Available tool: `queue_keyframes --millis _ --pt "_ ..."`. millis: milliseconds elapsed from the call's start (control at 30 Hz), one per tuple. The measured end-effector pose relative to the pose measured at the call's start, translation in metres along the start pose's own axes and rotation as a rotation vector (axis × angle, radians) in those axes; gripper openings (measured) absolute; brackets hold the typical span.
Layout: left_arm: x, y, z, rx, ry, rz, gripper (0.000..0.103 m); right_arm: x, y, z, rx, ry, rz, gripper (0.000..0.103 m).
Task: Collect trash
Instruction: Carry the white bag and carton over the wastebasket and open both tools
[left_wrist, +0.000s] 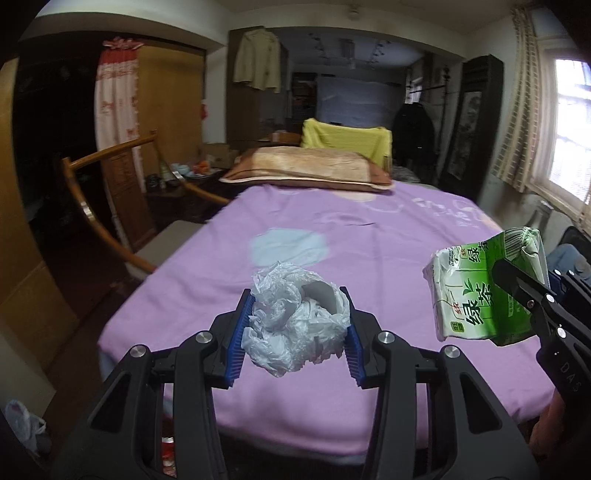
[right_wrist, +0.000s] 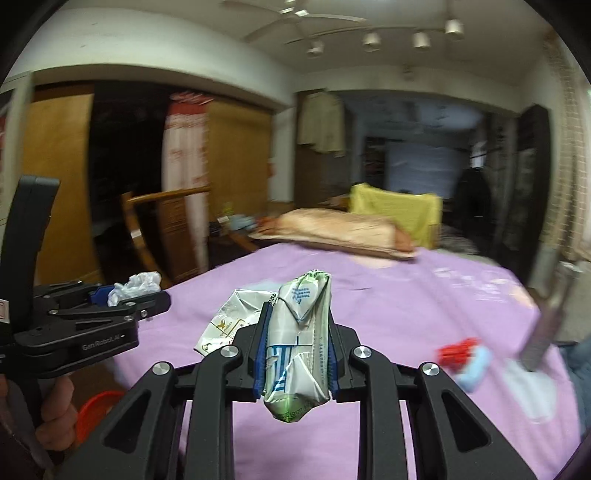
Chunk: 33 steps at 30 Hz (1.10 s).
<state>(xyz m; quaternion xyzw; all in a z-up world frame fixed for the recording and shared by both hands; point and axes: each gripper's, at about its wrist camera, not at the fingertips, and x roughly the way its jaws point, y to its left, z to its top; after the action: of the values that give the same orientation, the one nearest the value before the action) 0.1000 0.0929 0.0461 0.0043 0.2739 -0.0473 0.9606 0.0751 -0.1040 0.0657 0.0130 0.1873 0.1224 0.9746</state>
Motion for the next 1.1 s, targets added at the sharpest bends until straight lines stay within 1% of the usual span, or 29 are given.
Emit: queue_keyframes --millis 100,200,267,400,467,533,567,600,633,667,700,733,800,900,1000,1100 --pt "-0.009 0.043 -0.017 -0.032 0.016 0.063 0.045 0.015 0.040 -0.002 -0.027 0.058 0.116 0.025" --pt "-0.012 0.081 -0.035 -0.066 0.039 0.118 0.045 0.031 0.075 -0.005 -0.050 0.116 0.195 0.025" --pt "-0.011 0.112 -0.052 -0.098 0.070 0.156 0.045 0.045 0.103 -0.008 -0.072 0.165 0.250 0.025" --pt "-0.007 0.168 -0.096 -0.148 0.156 0.228 0.045 0.063 0.147 -0.016 -0.125 0.224 0.303 0.025" --pt "-0.001 0.187 -0.117 -0.164 0.201 0.257 0.045 0.067 0.165 -0.021 -0.152 0.249 0.325 0.025" --pt "0.007 0.206 -0.140 -0.186 0.256 0.270 0.045 0.072 0.181 -0.027 -0.174 0.274 0.339 0.025" --pt "0.013 0.215 -0.152 -0.201 0.290 0.265 0.045 0.075 0.186 -0.031 -0.185 0.287 0.345 0.025" --pt "0.021 0.222 -0.162 -0.214 0.323 0.248 0.048 0.078 0.195 -0.033 -0.198 0.305 0.353 0.025" --pt "0.027 0.227 -0.170 -0.223 0.352 0.232 0.061 0.081 0.198 -0.036 -0.206 0.316 0.359 0.025" --pt "0.033 0.231 -0.178 -0.234 0.383 0.222 0.069 0.083 0.204 -0.038 -0.215 0.330 0.365 0.025" --pt "0.038 0.236 -0.187 -0.247 0.408 0.217 0.081 0.085 0.209 -0.041 -0.223 0.343 0.373 0.025" --pt "0.040 0.239 -0.192 -0.250 0.412 0.217 0.085 0.088 0.213 -0.043 -0.229 0.353 0.378 0.025" --pt "0.043 0.243 -0.197 -0.247 0.418 0.224 0.090 0.094 0.224 -0.047 -0.241 0.381 0.397 0.025" --pt "0.037 0.254 -0.196 -0.249 0.399 0.273 0.094 0.104 0.234 -0.051 -0.247 0.415 0.420 0.025" --pt "0.024 0.273 -0.192 -0.280 0.362 0.350 0.095 0.113 0.248 -0.056 -0.255 0.448 0.453 0.025" --pt "0.012 0.292 -0.191 -0.298 0.334 0.444 0.096 0.124 0.264 -0.063 -0.276 0.483 0.482 0.025"
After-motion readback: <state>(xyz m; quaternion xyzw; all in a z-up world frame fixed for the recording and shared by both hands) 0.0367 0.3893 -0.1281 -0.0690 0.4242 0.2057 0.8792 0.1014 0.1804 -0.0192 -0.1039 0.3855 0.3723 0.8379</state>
